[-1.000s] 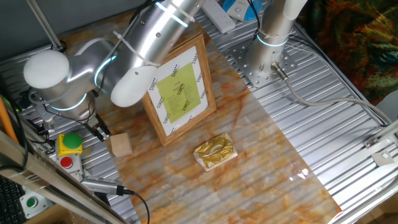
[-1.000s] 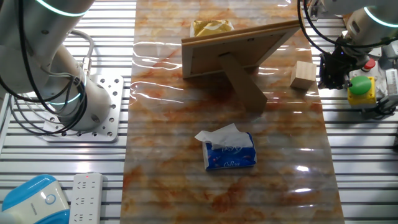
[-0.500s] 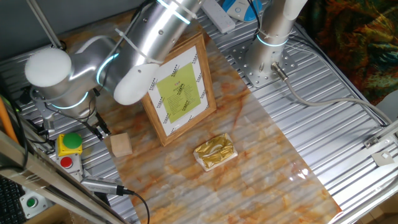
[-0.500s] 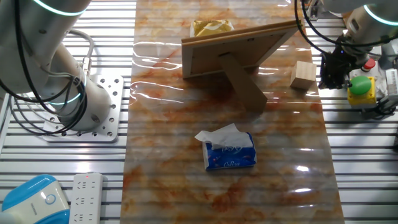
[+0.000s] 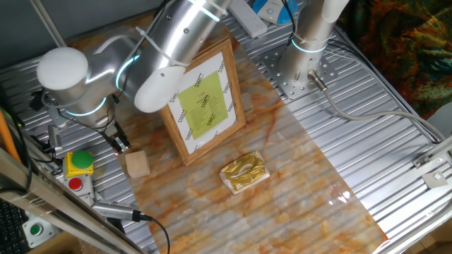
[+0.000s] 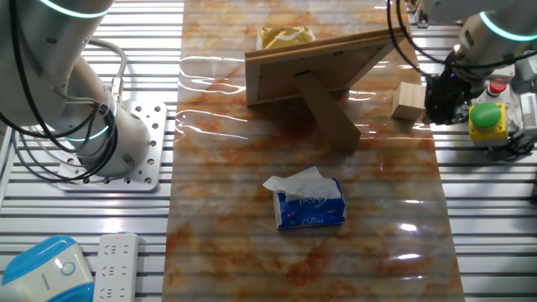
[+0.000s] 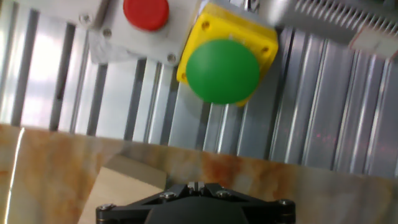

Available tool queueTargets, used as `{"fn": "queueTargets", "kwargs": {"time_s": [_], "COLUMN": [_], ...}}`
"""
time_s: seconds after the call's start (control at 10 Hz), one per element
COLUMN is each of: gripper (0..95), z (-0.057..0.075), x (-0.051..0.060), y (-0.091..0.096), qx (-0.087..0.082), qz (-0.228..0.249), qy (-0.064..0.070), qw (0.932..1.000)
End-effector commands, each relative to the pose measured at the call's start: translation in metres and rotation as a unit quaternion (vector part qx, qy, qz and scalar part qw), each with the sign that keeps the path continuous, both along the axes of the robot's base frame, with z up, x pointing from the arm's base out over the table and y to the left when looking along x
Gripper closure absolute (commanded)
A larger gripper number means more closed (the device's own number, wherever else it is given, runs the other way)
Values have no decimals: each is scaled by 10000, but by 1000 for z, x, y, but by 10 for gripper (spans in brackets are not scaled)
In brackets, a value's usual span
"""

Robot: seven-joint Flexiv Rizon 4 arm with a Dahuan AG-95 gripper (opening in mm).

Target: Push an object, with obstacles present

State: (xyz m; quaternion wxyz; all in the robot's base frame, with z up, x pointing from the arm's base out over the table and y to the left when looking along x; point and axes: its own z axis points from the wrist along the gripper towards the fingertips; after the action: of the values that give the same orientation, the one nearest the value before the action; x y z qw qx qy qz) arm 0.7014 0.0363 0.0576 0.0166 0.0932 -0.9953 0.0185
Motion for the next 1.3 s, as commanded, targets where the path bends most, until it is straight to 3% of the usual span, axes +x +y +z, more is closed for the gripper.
{"fn": "queueTargets", "kwargs": {"time_s": [0.1,0.5,0.7,1.0,1.3], "gripper": [950,950,950,950,950], "z": [-1,-5,-12,-12,-13], "x": [-1,1,7,10,13], "y": [0,6,21,35,54], "qx": [71,345,314,341,258], "qz": [-192,-413,-512,-593,-705], "qy": [52,140,142,159,162], "qw": [9998,9985,9981,9975,9970]}}
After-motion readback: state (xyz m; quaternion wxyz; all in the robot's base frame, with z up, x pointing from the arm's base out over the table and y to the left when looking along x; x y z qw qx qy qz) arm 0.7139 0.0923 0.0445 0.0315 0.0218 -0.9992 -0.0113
